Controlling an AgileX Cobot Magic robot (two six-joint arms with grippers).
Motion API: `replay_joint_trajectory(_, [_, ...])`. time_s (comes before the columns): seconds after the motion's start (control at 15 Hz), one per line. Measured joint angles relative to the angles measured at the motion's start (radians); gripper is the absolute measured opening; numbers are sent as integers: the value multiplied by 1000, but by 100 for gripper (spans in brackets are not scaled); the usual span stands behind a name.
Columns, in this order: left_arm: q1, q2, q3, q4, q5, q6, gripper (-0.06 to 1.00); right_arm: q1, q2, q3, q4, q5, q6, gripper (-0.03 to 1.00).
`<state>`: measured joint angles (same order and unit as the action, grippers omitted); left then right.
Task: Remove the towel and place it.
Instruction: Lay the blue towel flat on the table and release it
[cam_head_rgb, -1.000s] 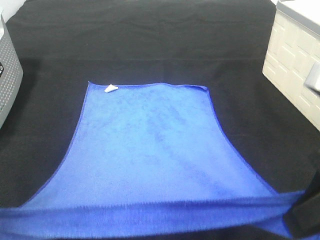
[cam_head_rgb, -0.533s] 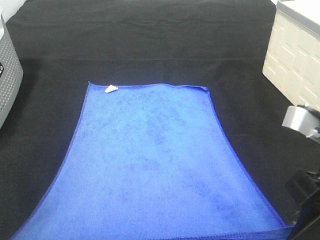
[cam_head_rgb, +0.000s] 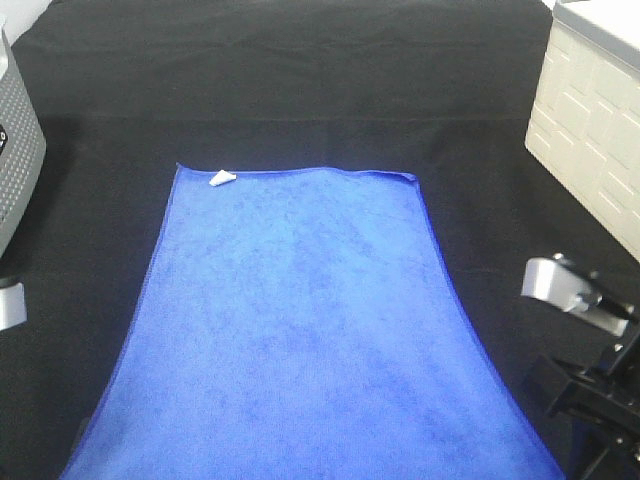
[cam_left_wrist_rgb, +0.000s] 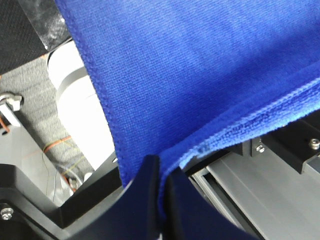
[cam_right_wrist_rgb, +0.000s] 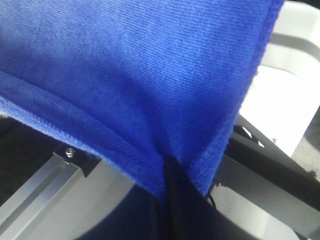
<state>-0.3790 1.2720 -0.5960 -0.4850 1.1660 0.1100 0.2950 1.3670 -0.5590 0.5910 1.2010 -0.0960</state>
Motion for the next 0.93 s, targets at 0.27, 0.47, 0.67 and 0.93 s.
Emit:
replay_joint_trajectory(0.27, [0,80,0,-1,-1,0,0,0,147,-1,5,-15,-31,0])
replay_joint_trajectory(0.47, [0,139,0,-2,-2,0,0,0,217,-2,9,-19,-53,0])
replay_joint_trajectory(0.67, [0,236,-42,5,1,0,0,0,331,-3,11,-21,-89,0])
replay_joint_trajectory(0.93, [0,348,-140,31,16,5,0,-1,416,-4,-1,-48,-129,0])
